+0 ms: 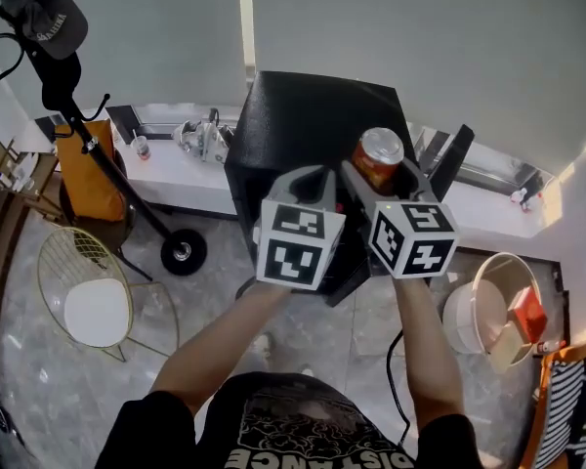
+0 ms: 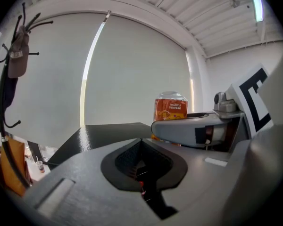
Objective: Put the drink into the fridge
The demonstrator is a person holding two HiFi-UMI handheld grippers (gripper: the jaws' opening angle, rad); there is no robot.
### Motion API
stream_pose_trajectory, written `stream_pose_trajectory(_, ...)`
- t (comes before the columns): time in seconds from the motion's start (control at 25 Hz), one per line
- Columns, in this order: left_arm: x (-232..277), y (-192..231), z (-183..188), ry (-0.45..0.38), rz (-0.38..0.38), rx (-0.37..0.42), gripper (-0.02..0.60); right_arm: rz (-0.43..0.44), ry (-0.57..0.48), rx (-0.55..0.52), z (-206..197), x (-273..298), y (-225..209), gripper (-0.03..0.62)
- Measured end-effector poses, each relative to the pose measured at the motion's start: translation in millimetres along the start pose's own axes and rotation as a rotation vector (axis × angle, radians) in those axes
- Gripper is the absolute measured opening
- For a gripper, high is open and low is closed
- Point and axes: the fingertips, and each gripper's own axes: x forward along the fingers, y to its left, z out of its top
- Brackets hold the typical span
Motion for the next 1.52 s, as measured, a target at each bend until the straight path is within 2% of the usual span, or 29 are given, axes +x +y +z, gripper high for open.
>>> stream_pose_trajectory(0.52,-65.1,-0.2,-50.2,0.023,0.177,-0.050,0.005,0.196,-0.001,-0.023,-23.8,-34.5,55.6,0.325)
stream_pose_trajectory(0.8,-87.9,8.0,-75.5,0.038,0.233,-0.062,0.005,0.273,0.007,-0.034,-43.8,-42.3,86.6,0.325)
stream_pose_trajectory(1.16,-91.6,32.6,-114.3,0.067,0.216,-0.080,0.005,0.299,0.016,-0.040,-77.2,-33.1,113.9,0.325)
stream_pose_trajectory(1.52,-94.7,64.2,-169.9,0.103,0.137,-0.082,0.005,0.233,0.023,-0.039,-121.0,-10.7,136.2,0.325)
